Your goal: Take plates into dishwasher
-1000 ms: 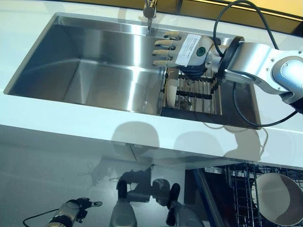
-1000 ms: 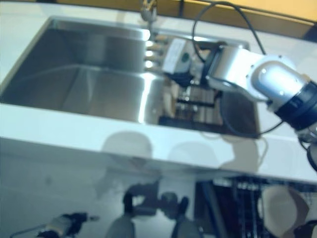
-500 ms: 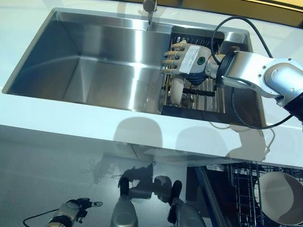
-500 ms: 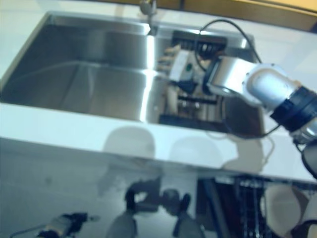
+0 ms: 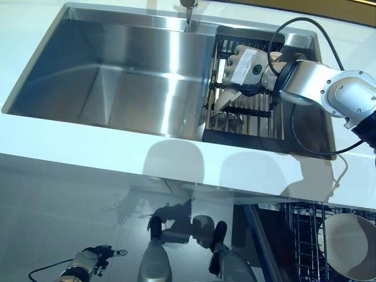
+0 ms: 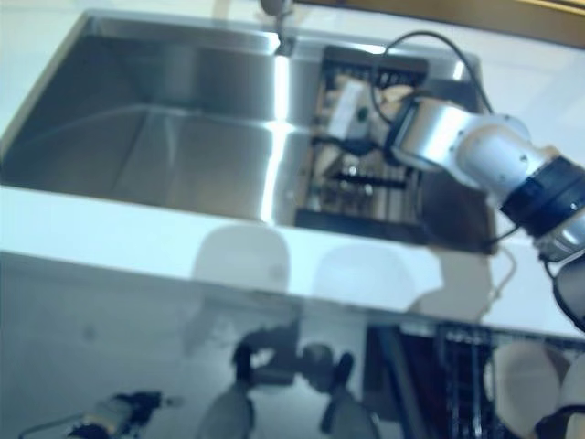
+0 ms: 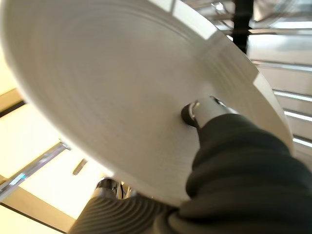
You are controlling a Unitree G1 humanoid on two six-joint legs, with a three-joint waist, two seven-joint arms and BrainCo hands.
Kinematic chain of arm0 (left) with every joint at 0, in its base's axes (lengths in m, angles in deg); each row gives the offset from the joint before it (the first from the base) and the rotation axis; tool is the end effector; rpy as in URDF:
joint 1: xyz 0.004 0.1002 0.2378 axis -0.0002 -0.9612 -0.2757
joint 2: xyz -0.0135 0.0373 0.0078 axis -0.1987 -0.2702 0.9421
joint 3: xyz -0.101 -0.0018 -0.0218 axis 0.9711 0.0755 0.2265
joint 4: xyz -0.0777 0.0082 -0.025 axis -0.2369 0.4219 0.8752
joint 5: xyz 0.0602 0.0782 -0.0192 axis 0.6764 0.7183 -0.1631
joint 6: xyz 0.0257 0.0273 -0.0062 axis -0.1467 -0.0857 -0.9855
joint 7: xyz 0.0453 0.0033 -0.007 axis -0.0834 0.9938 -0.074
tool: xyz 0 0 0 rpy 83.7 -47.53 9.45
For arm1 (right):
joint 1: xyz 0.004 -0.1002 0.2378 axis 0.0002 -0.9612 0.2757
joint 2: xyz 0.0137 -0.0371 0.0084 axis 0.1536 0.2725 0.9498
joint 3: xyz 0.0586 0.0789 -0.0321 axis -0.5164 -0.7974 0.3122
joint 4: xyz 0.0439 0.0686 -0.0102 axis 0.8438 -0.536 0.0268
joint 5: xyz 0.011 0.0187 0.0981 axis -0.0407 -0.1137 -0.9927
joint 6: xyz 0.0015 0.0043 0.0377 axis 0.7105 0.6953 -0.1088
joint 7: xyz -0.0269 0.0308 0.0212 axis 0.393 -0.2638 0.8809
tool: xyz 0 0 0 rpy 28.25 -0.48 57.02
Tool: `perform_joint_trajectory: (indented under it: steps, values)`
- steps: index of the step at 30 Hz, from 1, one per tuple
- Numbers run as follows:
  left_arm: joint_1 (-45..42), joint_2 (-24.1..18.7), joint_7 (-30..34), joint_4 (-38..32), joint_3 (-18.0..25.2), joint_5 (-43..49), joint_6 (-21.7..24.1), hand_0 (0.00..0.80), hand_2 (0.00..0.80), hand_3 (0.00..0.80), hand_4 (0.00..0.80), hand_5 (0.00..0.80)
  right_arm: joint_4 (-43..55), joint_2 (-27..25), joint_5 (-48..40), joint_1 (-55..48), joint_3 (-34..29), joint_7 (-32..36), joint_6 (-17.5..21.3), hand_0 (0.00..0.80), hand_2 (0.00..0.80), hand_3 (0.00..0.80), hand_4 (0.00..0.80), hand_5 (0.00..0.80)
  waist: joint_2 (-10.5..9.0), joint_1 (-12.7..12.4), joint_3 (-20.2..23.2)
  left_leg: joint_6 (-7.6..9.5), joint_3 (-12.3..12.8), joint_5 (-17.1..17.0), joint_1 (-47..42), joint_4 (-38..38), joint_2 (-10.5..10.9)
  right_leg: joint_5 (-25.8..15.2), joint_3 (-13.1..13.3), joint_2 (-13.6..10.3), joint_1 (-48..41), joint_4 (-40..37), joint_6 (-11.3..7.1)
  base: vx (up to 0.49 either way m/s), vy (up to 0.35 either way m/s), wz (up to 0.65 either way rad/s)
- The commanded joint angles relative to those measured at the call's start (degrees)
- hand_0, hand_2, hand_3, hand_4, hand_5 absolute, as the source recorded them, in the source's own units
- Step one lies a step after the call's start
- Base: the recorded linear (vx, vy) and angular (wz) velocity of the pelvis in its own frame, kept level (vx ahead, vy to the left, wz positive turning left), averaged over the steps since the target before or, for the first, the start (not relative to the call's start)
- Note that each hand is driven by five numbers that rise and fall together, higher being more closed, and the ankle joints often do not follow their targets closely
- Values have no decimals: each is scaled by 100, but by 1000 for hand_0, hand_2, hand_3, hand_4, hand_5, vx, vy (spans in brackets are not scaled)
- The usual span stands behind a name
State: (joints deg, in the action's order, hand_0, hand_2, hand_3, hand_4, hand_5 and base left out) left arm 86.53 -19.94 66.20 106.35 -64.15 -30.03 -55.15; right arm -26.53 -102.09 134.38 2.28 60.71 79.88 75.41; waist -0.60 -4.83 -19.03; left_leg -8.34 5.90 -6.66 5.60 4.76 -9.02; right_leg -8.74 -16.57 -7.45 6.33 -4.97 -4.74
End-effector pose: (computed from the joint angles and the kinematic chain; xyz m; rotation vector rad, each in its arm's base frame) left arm 0.1296 0.2947 -0.0716 0.4932 1.2764 -0.0226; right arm 0.3091 -0.1633 0.3075 -2.5350 -0.8240 0.2618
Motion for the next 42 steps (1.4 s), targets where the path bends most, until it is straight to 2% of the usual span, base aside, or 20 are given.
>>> perform_joint_trajectory:
  steps: [1,7,12,19,25,29,35,42]
  values:
    - [173,-365,22,3,-141,-264,-39,0,0,0,0,0,-178,-310,235,235,-48,-451,-460,800,800,800,800,800,-287,-79,-80,185,125,24,116,24,298,284,6,-120,-213,-3,-446,0,0,0]
    - [41,-362,42,6,-91,-188,-21,0,0,0,0,0,-430,-514,118,298,-209,-955,-778,800,800,800,800,800,-311,4,273,199,114,117,-110,24,326,348,45,-124,-437,-3,-462,25,-11,0]
    - [-66,-314,-56,20,-126,-127,93,0,0,0,0,0,-590,-754,-164,424,-374,-1197,-1185,800,800,800,800,800,-344,135,670,217,150,255,-413,24,312,418,204,-103,-634,-3,-476,44,-28,1]
    - [-343,-296,-32,56,-113,7,303,0,0,0,0,0,-815,-1203,-606,754,-367,-1435,-1341,800,800,800,800,800,-335,343,1219,193,417,435,-887,24,171,537,437,-57,-901,-3,-494,86,-16,-19]
    - [-537,-263,16,116,-159,179,618,0,0,0,0,0,-1019,-1649,-1673,543,-700,-1467,-1826,800,800,800,800,800,-293,550,1471,152,637,513,-1110,24,74,565,652,8,-946,-3,-501,45,-26,-27]
    - [-668,-217,-2,97,-215,332,847,0,0,0,0,0,-1286,-1964,-2306,-32,-1235,-1499,-2061,800,800,800,800,800,-247,698,1532,146,775,570,-1249,24,29,584,793,69,-953,-3,-489,29,-16,-17]
    - [-769,-240,-5,56,-238,454,1141,0,0,0,0,0,-1619,-2292,-2992,-724,-1859,-1473,-2167,800,800,800,800,800,-212,885,1515,158,996,656,-1458,24,-18,585,1011,133,-922,-3,-472,13,-10,-27]
    - [-742,-201,-26,-24,-229,489,1309,0,0,0,0,0,-1633,-2571,-3733,-2539,-3489,-1268,-2070,800,800,800,800,800,-96,1309,1441,140,1268,717,-1659,24,-96,523,1399,209,-807,-3,-472,9,6,-27]
